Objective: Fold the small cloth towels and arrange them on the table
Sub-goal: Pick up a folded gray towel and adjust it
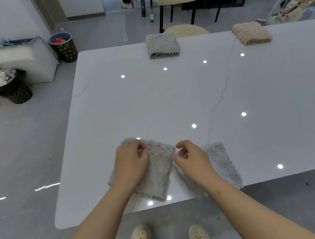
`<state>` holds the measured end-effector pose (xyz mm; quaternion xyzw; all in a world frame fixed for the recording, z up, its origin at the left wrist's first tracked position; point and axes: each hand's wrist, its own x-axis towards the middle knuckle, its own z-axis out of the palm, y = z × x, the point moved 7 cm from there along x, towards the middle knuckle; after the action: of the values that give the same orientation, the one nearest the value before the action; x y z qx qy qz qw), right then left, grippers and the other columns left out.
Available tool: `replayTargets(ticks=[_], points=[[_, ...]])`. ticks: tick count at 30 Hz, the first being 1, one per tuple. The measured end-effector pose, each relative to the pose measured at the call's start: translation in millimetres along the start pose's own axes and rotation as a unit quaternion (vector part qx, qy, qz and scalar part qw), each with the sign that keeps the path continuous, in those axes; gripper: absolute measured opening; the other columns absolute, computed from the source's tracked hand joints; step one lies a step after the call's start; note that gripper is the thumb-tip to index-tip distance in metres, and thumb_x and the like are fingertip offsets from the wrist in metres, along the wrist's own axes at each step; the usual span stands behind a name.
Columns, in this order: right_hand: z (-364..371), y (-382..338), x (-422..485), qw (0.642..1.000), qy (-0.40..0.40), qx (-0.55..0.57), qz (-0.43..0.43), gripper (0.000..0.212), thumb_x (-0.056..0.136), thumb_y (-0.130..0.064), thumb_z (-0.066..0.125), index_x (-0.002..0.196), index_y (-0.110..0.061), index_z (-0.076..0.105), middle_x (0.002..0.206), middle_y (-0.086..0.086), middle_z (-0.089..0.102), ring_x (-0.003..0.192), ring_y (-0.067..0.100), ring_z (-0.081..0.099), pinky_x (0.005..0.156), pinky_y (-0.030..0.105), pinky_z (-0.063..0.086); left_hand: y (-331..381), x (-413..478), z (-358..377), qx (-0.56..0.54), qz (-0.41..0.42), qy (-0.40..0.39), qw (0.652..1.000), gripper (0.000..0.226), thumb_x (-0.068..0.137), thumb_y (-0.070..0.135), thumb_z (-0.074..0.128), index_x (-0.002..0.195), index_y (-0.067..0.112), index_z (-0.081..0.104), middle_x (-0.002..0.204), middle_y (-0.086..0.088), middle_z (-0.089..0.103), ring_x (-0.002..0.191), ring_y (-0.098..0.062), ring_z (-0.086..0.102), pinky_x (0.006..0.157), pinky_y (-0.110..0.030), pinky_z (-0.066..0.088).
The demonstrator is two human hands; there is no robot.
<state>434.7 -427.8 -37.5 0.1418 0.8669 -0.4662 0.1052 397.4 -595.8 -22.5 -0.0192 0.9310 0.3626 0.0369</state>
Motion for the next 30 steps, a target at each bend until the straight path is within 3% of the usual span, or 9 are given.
replayTargets(ticks=[2, 4, 8, 11, 14, 17, 19, 24, 30], points=[[17.6, -8.7, 3.9, 1.000, 0.005, -0.019, 0.005, 0.040, 0.086, -0.017, 0.055, 0.126, -0.015, 0.048, 0.114, -0.001, 0.049, 0.102, 0.012, 0.050, 0.084, 0.017, 0.033, -17.0, 10.2, -9.0, 0.048, -0.003, -0.012, 0.999, 0.017, 0.083, 0.015, 0.053, 0.097, 0.016, 0.062, 0.111, -0.002, 0.057, 0.108, -0.023, 0.048, 0.083, -0.028, 0.039], [32.4, -13.0, 6.1, 1.000, 0.011, -0.016, 0.024, 0.050, 0.085, -0.017, 0.056, 0.132, -0.015, 0.042, 0.128, 0.003, 0.043, 0.115, 0.016, 0.046, 0.090, 0.020, 0.034, -34.6, 16.1, -14.0, 0.090, -0.049, -0.049, 0.994, 0.038, 0.083, 0.021, 0.055, 0.120, 0.020, 0.051, 0.130, -0.002, 0.044, 0.120, -0.026, 0.039, 0.091, -0.035, 0.037], [50.0, -10.2, 4.8, 0.996, 0.038, 0.006, 0.080, 0.065, 0.081, -0.016, 0.061, 0.139, -0.012, 0.032, 0.134, 0.008, 0.039, 0.121, 0.021, 0.043, 0.101, 0.030, 0.039, -58.4, 15.8, -13.3, 0.066, -0.142, -0.138, 0.978, 0.073, 0.081, 0.030, 0.061, 0.142, 0.017, 0.021, 0.139, -0.013, 0.031, 0.127, -0.034, 0.033, 0.099, -0.041, 0.035], [53.2, -4.0, 4.1, 0.988, 0.055, 0.073, 0.128, 0.073, 0.079, -0.015, 0.064, 0.141, -0.012, 0.027, 0.132, 0.008, 0.043, 0.117, 0.022, 0.048, 0.096, 0.031, 0.043, -67.5, 18.2, -8.8, -0.002, -0.174, -0.175, 0.969, 0.072, 0.082, 0.029, 0.063, 0.138, 0.008, 0.023, 0.123, -0.014, 0.044, 0.107, -0.031, 0.050, 0.086, -0.037, 0.046], [56.9, 1.7, 5.0, 0.964, 0.044, 0.191, 0.180, 0.069, 0.080, -0.010, 0.065, 0.138, -0.010, 0.029, 0.106, 0.001, 0.050, 0.100, 0.019, 0.053, 0.087, 0.030, 0.046, -68.2, 20.2, -7.1, -0.017, -0.190, -0.201, 0.961, 0.057, 0.083, 0.028, 0.063, 0.129, 0.005, 0.037, 0.111, -0.010, 0.051, 0.090, -0.023, 0.049, 0.074, -0.032, 0.043], [59.0, 2.1, 9.0, 0.953, 0.034, 0.230, 0.192, 0.031, 0.078, -0.008, 0.067, 0.104, -0.011, 0.051, 0.100, 0.004, 0.059, 0.091, 0.019, 0.060, 0.088, 0.037, 0.051, -70.1, 26.3, -8.1, -0.042, -0.189, -0.203, 0.960, 0.033, 0.079, 0.026, 0.066, 0.102, 0.005, 0.057, 0.104, -0.014, 0.063, 0.092, -0.026, 0.060, 0.083, -0.042, 0.052], [58.8, -3.7, 13.0, 0.945, 0.044, 0.266, 0.183, 0.020, 0.078, -0.007, 0.067, 0.085, -0.017, 0.051, 0.091, 0.002, 0.061, 0.083, 0.015, 0.061, 0.084, 0.035, 0.052, -69.4, 31.9, -12.5, -0.071, -0.188, -0.194, 0.960, 0.024, 0.078, 0.026, 0.067, 0.093, 0.008, 0.059, 0.100, -0.013, 0.065, 0.092, -0.028, 0.062, 0.086, -0.044, 0.052], [65.8, -13.8, 26.2, 0.926, 0.072, 0.311, 0.202, 0.043, 0.075, -0.012, 0.071, 0.114, -0.007, 0.051, 0.107, 0.009, 0.062, 0.097, 0.024, 0.062, 0.090, 0.041, 0.052, -70.4, 56.8, -21.4, -0.118, -0.168, -0.194, 0.959, 0.022, 0.081, 0.023, 0.064, 0.096, 0.015, 0.051, 0.101, -0.009, 0.060, 0.094, -0.028, 0.059, 0.085, -0.042, 0.051], [96.6, -39.9, 39.0, 0.891, 0.105, 0.391, 0.206, 0.025, 0.080, -0.006, 0.065, 0.104, -0.003, 0.057, 0.099, 0.012, 0.065, 0.087, 0.024, 0.064, 0.078, 0.034, 0.054, -85.6, 95.2, -44.9, -0.139, -0.134, -0.224, 0.955, 0.035, 0.085, 0.026, 0.060, 0.115, 0.013, 0.046, 0.093, -0.007, 0.057, 0.080, -0.022, 0.056, 0.067, -0.032, 0.047]])
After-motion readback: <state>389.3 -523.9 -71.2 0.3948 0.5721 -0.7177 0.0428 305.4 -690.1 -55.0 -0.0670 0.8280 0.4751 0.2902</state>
